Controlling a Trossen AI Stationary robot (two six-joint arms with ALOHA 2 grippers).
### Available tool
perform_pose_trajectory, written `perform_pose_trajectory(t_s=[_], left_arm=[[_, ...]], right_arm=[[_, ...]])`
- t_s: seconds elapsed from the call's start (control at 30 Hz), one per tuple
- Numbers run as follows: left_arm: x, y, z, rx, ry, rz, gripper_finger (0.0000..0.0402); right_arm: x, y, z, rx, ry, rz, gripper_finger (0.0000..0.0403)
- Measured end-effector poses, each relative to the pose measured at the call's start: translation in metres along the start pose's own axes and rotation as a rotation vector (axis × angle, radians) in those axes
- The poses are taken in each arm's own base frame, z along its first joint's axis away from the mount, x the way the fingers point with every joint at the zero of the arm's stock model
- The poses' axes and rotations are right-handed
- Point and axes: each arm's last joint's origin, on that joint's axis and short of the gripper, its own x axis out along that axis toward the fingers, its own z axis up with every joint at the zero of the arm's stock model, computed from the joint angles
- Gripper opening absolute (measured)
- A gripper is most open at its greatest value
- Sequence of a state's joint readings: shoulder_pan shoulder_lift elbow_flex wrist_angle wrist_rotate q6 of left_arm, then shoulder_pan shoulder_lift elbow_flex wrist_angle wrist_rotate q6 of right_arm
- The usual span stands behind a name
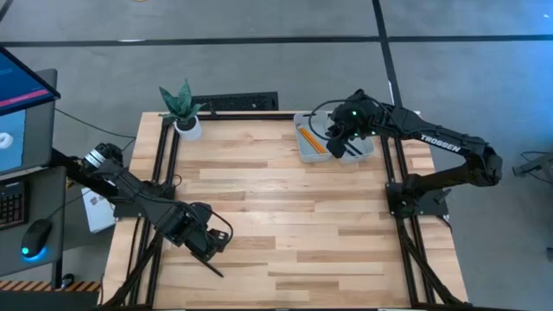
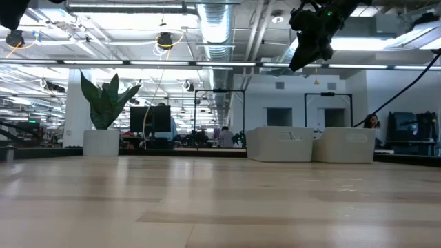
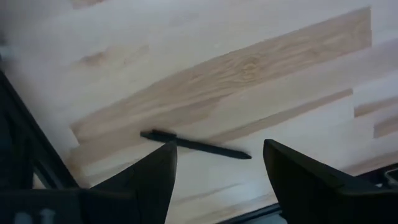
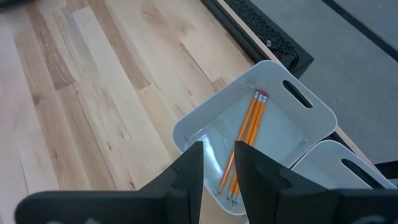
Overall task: Sort pens & pencils
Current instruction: Put the black pen into the right gray bin
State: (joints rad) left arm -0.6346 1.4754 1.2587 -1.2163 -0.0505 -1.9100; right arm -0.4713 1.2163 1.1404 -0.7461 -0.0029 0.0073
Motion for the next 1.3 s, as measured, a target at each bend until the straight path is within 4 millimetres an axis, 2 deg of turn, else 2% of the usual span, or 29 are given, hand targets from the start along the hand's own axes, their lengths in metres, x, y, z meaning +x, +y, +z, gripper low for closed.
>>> perform_pose_trajectory(t_s=[0.33,0.73,0.87,0.97,1.13,1.3], left_arm=[[0.000,0.000,-0.001,0.278,0.020,0.002,0.0231],[0.003,0.001,-0.001,1.071,0.055,-0.007,0.0231],[0.017,0.008,-0.003,1.196,0.154,0.002,0.0231],[0.032,0.015,-0.004,1.228,0.207,0.018,0.0231],[0.050,0.020,-0.007,1.288,0.202,-0.001,0.0231],[0.067,0.024,-0.011,1.427,0.180,-0.060,0.0231]], right_arm=[[0.000,0.000,0.001,0.072,-0.009,0.000,0.0113],[0.000,0.001,0.003,0.199,-0.029,0.006,0.0113],[0.000,0.005,0.003,0.188,-0.028,0.018,0.0113],[0.000,0.009,0.003,0.177,-0.027,0.027,0.0113],[0.000,0.014,0.003,0.164,-0.031,0.043,0.0113],[-0.001,0.019,0.006,0.179,-0.059,0.060,0.0113]])
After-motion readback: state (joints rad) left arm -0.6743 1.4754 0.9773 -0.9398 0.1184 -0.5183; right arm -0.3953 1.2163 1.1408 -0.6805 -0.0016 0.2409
